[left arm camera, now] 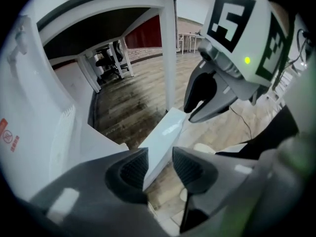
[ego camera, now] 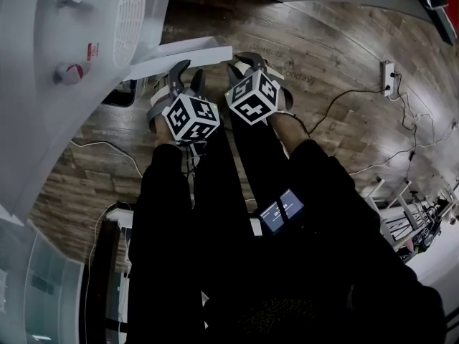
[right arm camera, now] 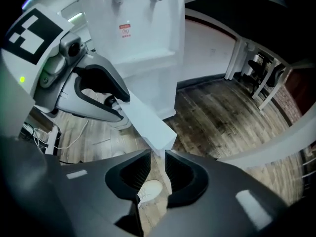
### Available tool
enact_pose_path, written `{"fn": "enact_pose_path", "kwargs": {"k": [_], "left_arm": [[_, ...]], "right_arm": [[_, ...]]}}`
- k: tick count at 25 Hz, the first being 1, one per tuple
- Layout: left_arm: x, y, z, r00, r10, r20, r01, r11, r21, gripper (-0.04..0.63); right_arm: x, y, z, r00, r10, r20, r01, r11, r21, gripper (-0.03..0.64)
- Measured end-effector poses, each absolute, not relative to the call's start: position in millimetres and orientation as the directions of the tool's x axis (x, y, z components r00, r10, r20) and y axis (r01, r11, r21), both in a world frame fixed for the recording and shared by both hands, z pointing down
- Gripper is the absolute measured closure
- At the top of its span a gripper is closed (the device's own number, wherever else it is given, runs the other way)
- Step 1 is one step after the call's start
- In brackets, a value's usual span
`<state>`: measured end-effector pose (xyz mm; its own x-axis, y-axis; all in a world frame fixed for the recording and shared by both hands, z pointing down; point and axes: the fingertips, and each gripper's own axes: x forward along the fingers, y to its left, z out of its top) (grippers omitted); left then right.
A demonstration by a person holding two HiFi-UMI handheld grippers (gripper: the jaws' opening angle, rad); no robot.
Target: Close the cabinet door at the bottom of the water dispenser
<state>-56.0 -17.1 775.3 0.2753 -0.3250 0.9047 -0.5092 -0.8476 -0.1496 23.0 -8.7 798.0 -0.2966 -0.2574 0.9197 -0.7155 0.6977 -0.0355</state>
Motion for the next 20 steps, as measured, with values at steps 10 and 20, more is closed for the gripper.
{"fn": "enact_pose_path", "kwargs": {"k": [10, 20], "left_arm": [[-53.5, -25.1, 784.7, 0.266, -0.331, 0.905, -0.458, -0.87, -0.183, 0.456], [-49.1, -59.0, 778.2, 0.228, -0.396, 0.89, -0.451, -0.853, -0.264, 0.486]], "right_arm": [[22.7, -24.1, 809.3, -0.277, -0.281, 0.919, -0.718, 0.696, -0.004, 0.543], [23.6, -78.6, 806.4, -0.283, -0.338, 0.898, -0.704, 0.709, 0.044, 0.545]]}}
